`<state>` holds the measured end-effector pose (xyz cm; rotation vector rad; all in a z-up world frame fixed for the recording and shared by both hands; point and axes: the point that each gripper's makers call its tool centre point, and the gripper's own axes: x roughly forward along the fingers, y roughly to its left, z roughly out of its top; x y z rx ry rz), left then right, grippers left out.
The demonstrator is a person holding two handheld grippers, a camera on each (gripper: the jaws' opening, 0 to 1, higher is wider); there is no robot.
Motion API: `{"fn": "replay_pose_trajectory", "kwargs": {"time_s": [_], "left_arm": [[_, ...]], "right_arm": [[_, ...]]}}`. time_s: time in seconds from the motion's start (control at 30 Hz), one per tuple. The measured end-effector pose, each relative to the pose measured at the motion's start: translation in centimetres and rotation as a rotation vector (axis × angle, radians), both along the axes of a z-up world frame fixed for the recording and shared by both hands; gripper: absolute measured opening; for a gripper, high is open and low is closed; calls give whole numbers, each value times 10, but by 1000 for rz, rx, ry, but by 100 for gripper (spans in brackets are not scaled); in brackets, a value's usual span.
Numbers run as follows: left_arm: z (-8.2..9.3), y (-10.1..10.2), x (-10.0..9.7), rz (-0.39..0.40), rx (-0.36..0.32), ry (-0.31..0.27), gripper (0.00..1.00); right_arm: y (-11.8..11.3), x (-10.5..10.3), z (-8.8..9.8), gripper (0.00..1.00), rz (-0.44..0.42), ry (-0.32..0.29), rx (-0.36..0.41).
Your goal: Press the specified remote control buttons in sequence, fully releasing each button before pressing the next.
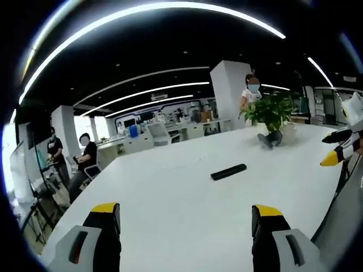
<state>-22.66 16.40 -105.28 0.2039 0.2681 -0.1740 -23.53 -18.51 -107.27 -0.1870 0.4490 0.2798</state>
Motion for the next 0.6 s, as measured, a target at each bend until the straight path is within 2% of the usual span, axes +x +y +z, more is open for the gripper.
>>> {"fn": "replay_pose_trajectory", "kwargs": {"time_s": [0.27,0.43,0.53,0.6], "left_arm": [[4,5,0,24,-10,-22,100],[5,3,-1,18,11,-23,100],[8,8,-1,44,33,-31,100],[9,10,-1,51,18,-41,100]], "right_arm": [[1,0,-1,92,10,2,-8],[2,-1,-1,92,13,3,-6],[3,-1,-2,92,17,7,-7],[3,-1,-3,92,18,8,-8]]}}
